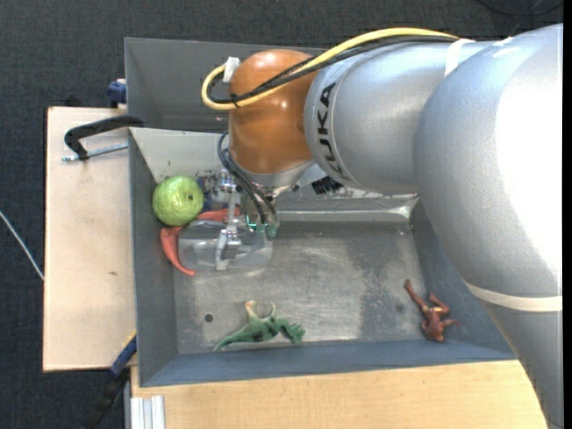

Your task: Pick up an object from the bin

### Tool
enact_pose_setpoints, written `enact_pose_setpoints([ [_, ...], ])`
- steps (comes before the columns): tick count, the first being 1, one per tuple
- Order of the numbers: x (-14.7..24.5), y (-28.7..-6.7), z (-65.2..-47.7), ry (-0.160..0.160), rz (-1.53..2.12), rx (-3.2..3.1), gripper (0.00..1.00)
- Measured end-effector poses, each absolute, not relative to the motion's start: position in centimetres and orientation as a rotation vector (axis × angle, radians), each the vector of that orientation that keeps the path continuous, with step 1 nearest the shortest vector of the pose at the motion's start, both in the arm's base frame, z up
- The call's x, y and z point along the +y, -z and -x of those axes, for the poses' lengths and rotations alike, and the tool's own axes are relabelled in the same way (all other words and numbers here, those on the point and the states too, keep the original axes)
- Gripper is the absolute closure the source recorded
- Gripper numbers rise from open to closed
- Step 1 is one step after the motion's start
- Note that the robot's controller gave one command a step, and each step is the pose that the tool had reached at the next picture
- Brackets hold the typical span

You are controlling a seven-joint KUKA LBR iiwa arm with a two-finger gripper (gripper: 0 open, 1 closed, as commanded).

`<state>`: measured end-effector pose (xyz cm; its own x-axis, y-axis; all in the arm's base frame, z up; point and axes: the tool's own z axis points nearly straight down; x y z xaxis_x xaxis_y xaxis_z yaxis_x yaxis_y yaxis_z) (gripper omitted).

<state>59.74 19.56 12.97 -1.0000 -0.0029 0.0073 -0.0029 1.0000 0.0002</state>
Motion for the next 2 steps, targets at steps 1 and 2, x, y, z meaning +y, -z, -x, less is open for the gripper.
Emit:
enact_pose_setpoints([
  [1, 19.5, -13.5, -59.9, 0.002, -0.001, -3.140, 0.00],
  [2, 16.6, -9.7, -59.0, 0.005, -0.145, -3.143, 0.00],
])
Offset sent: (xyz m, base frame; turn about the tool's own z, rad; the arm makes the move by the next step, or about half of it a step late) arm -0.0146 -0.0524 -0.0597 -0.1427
